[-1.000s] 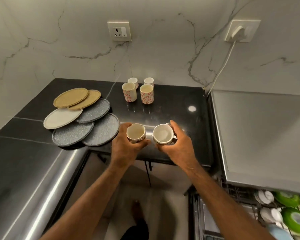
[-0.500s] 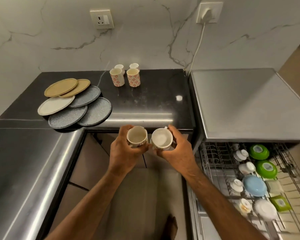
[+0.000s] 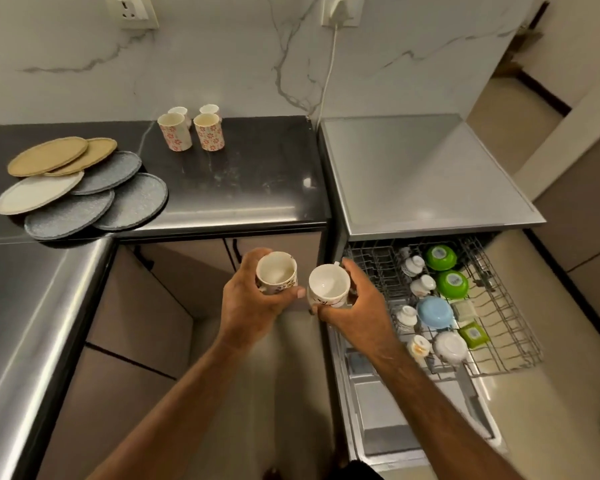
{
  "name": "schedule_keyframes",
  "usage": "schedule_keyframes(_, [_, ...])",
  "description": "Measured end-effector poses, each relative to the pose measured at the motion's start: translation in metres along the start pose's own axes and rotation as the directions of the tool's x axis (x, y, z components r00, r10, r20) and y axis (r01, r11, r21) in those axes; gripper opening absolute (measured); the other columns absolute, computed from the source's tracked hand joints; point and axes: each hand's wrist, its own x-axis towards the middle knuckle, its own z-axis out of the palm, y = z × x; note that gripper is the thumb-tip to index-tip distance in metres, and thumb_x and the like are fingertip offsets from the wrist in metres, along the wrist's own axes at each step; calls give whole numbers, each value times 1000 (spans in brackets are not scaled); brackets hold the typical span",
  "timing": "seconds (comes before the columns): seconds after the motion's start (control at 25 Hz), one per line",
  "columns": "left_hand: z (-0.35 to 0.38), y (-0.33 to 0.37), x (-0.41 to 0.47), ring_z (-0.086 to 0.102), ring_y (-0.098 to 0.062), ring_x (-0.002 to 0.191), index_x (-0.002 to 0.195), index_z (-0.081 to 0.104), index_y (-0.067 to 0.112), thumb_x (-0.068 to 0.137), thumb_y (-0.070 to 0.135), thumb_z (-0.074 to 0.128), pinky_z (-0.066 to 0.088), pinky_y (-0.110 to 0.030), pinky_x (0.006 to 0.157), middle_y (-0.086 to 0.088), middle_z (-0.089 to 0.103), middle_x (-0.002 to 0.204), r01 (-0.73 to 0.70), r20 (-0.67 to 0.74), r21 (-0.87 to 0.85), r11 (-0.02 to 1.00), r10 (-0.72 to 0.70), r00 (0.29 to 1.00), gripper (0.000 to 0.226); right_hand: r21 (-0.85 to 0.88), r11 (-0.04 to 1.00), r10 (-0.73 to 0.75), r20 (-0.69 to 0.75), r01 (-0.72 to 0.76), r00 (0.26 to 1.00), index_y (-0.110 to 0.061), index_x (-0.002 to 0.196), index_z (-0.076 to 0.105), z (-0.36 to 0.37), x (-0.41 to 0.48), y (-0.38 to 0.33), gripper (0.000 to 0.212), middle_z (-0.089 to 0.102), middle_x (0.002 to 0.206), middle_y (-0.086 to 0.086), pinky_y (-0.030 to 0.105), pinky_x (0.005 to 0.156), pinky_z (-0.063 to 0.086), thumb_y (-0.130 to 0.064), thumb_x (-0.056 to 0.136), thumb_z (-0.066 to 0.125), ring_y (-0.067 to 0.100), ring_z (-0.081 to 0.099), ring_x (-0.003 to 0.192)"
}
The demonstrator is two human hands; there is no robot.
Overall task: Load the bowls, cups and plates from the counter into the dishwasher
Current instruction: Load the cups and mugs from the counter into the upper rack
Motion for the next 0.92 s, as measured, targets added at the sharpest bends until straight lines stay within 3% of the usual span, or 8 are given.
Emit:
schedule_keyframes(0.16, [60, 16, 2, 67, -8, 95, 126, 55, 32, 61, 38, 98, 56, -21, 80, 13, 67, 107, -15, 61, 24, 1000, 13, 998, 78, -7, 998, 68, -46, -68, 997, -28, 149, 41, -52, -3, 36, 98, 57, 129, -17, 13, 91, 46, -29, 66, 92, -1, 56, 113])
schedule_keyframes(0.24, [97, 27, 5, 66, -6, 95, 127, 54, 31, 62, 37, 98, 53, -16, 78, 14, 66, 107, -25, 102, 34, 999, 22, 995, 79, 0, 994, 108, -54, -108, 993, -27, 151, 39, -82, 3, 61, 99, 57, 129, -15, 11, 88, 43, -28, 66, 92, 2, 55, 113])
schedule_keyframes(0.36, [146, 40, 10, 65, 2, 93, 128, 52, 28, 62, 33, 98, 49, -5, 74, 16, 66, 107, 0, 131, 41, 999, -6, 991, 80, 22, 983, 184, -56, -183, 981, -27, 151, 38, -125, 16, 102, 102, 59, 126, -13, 22, 94, 50, -26, 64, 92, 4, 59, 108])
schedule_keyframes(0.52, [203, 39, 17, 67, -4, 94, 126, 49, 29, 65, 37, 97, 54, -11, 72, 14, 65, 109, 60, 174, 51, 997, -68, 982, 78, 34, 950, 312, -32, -311, 949, -29, 144, 39, -166, 37, 164, 96, 62, 119, -10, 22, 84, 52, -23, 63, 91, 8, 62, 106])
schedule_keyframes(0.64, [220, 31, 17, 67, -7, 95, 125, 50, 28, 65, 37, 97, 56, -16, 75, 13, 65, 110, 105, 179, 68, 992, -116, 977, 77, 55, 904, 424, 6, -424, 906, -28, 137, 43, -170, 49, 201, 84, 68, 115, -4, 18, 70, 55, -25, 66, 90, 6, 67, 95])
schedule_keyframes(0.76, [234, 18, 24, 66, -4, 94, 124, 51, 29, 63, 36, 97, 53, -9, 72, 15, 65, 108, 154, 175, 79, 985, -166, 970, 77, 89, 839, 533, 74, -538, 843, -24, 130, 47, -164, 62, 233, 70, 70, 108, -2, 13, 58, 52, -18, 72, 87, 5, 68, 89])
schedule_keyframes(0.92, [265, -11, 50, 67, -5, 96, 124, 52, 28, 63, 35, 98, 51, -8, 72, 13, 66, 109, 207, 207, 89, 974, -221, 953, 77, 69, 795, 596, 96, -603, 797, -25, 125, 44, -148, 95, 274, 69, 67, 111, 1, 13, 59, 52, -13, 72, 86, 8, 66, 90])
